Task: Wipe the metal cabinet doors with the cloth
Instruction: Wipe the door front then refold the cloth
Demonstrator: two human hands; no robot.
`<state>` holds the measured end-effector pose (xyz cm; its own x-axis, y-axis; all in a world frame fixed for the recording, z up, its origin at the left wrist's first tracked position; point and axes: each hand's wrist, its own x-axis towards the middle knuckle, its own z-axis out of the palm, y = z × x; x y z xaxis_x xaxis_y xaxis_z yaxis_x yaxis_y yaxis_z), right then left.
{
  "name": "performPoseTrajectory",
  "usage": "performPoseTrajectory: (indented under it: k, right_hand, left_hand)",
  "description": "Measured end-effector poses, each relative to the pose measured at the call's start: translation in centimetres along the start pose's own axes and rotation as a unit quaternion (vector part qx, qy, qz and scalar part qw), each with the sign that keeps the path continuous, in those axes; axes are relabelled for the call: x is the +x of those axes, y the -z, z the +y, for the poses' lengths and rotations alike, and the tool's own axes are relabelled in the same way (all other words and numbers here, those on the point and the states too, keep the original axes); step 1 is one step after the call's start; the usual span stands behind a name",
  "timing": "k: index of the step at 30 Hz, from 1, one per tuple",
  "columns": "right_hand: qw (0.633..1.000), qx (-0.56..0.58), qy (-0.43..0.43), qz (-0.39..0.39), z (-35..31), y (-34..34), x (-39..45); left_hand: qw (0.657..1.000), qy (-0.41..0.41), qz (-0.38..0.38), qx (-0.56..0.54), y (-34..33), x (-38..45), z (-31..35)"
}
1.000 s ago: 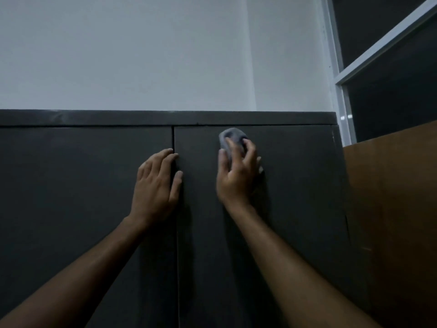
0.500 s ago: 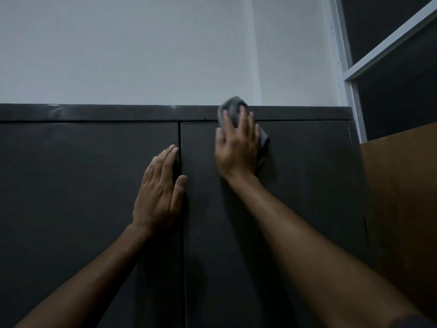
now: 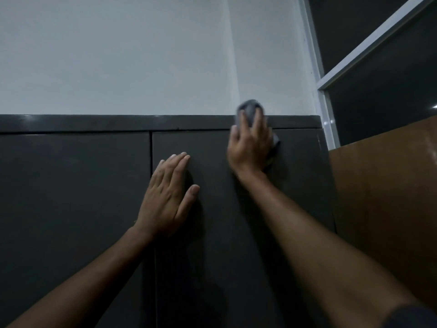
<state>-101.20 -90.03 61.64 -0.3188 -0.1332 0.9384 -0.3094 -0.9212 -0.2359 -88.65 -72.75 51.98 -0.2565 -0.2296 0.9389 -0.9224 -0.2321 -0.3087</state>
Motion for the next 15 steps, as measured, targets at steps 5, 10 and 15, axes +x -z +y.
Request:
performPoseTrajectory:
  k: [5, 10, 15]
  right_hand:
    - [0.945, 0.026, 0.292, -0.145, 5.2, 3.4, -10.3]
    - [0.993, -0.092, -0.048, -0.056, 16.7, 7.5, -5.6]
    - [0.998, -0.041, -0.040, -0.036, 10.7, 3.0, 3.4]
  left_hand:
    - [0.999, 0.028, 0.017, 0.006, -1.2, 0.6, 0.8]
    - [0.990, -0.023, -0.020, 0.141, -1.7, 0.4, 0.8]
    - [0.983, -0.034, -0.032, 0.179, -2.0, 0.4, 0.5]
